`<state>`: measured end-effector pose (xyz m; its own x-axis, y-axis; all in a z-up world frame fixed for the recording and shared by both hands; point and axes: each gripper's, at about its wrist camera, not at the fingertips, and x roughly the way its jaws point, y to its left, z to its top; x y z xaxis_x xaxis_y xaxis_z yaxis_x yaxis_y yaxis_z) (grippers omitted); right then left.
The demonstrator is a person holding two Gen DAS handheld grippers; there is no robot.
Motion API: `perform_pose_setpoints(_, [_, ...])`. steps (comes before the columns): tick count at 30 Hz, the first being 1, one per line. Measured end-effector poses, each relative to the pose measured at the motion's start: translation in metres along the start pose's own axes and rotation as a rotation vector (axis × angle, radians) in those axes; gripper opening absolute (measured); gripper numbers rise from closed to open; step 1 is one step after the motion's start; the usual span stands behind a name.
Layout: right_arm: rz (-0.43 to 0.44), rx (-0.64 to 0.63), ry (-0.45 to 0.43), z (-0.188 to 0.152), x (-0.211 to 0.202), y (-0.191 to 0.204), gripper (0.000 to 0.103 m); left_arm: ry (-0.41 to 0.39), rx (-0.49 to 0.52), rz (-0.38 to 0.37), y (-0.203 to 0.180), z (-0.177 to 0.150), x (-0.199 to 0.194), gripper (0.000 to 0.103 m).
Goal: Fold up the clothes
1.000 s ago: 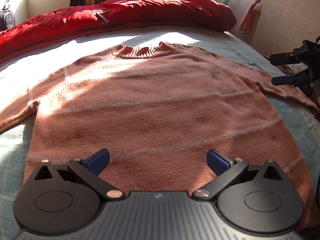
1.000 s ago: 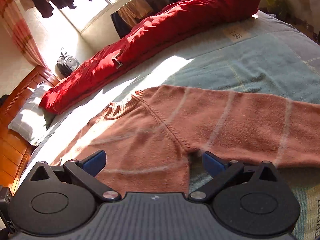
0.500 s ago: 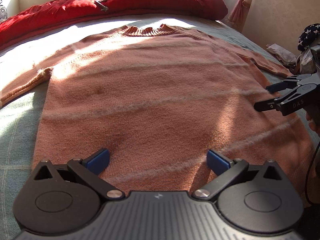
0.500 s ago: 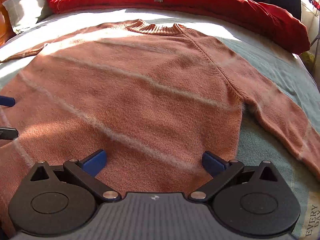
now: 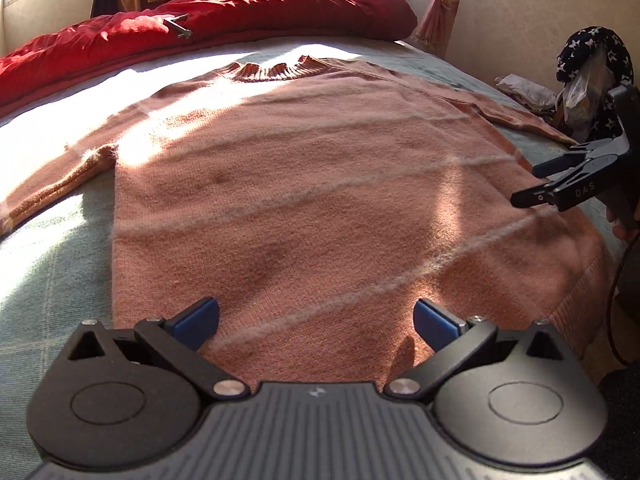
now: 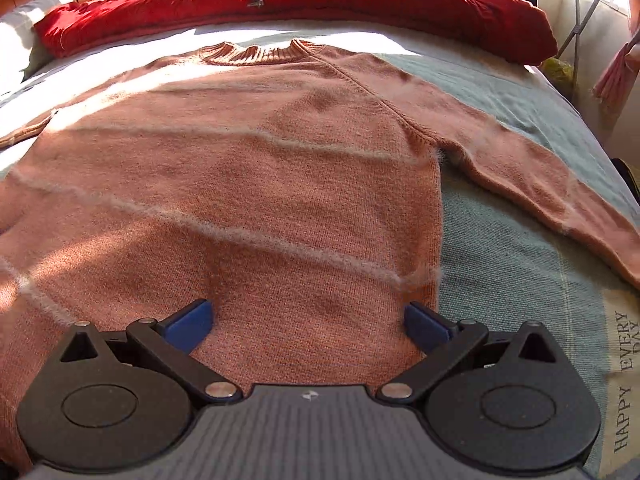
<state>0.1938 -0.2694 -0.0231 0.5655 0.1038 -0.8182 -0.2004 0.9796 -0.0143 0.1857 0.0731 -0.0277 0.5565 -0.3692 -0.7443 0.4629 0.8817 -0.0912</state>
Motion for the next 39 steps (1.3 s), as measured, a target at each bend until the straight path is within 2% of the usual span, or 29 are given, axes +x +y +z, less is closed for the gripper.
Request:
perform_pose_setpoints(2, [-0.014,-0.004,0.016,-0.004,-0.007,0.002,0.103,-0.008,-0.013,0.032,0.009,0.001,-0.003,0.102])
perform_pose_setpoints(5, [-0.020,-0.008,0.013,-0.001,-0.020,0.010,0.103,-0.004,-0.043,0.038,0.017,0.003,0.002,0.102])
perform_pose_setpoints(9, [0.075,-0.052,-0.056,0.017,-0.029,0.034,0.103,0.000,-0.036,0.047,0.015,0.005,0.008,0.102])
perform_pose_setpoints(13, [0.164,-0.185,-0.039,0.025,-0.016,0.076,0.103,-0.019,-0.048,0.022,0.015,0.010,0.006,0.102])
perform_pose_setpoints(16, [0.196,-0.307,0.012,0.015,-0.002,0.102,0.103,-0.043,-0.043,-0.005,0.012,0.014,0.001,0.102])
perform_pose_setpoints(19, [0.217,-0.317,0.044,0.002,-0.005,0.091,0.103,-0.048,-0.021,-0.039,0.007,0.014,0.000,0.102])
perform_pose_setpoints(21, [0.234,-0.310,0.058,-0.007,-0.011,0.079,0.103,-0.017,-0.011,-0.052,0.006,0.011,0.008,0.102])
perform_pose_setpoints(24, [0.216,-0.324,0.099,-0.024,-0.024,0.061,0.103,0.000,0.006,-0.018,0.004,0.009,0.017,0.102])
perform_pose_setpoints(27, [0.201,-0.326,0.132,-0.033,-0.038,0.048,0.103,-0.016,0.003,-0.024,0.001,0.016,0.016,0.102])
perform_pose_setpoints(31, [0.208,-0.289,0.059,-0.025,-0.050,0.040,0.103,-0.051,0.035,-0.071,-0.009,0.029,0.013,0.102])
perform_pose_setpoints(34, [0.244,-0.276,0.030,-0.018,-0.044,0.042,0.103,-0.035,0.076,-0.087,-0.021,0.033,0.020,0.102])
perform_pose_setpoints(37, [0.254,-0.301,0.095,-0.028,-0.028,0.045,0.103,0.013,0.105,-0.082,-0.030,0.030,0.032,0.102])
perform_pose_setpoints(39, [0.251,-0.311,0.107,-0.040,-0.027,0.040,0.103,0.017,0.109,-0.073,-0.032,0.032,0.032,0.102])
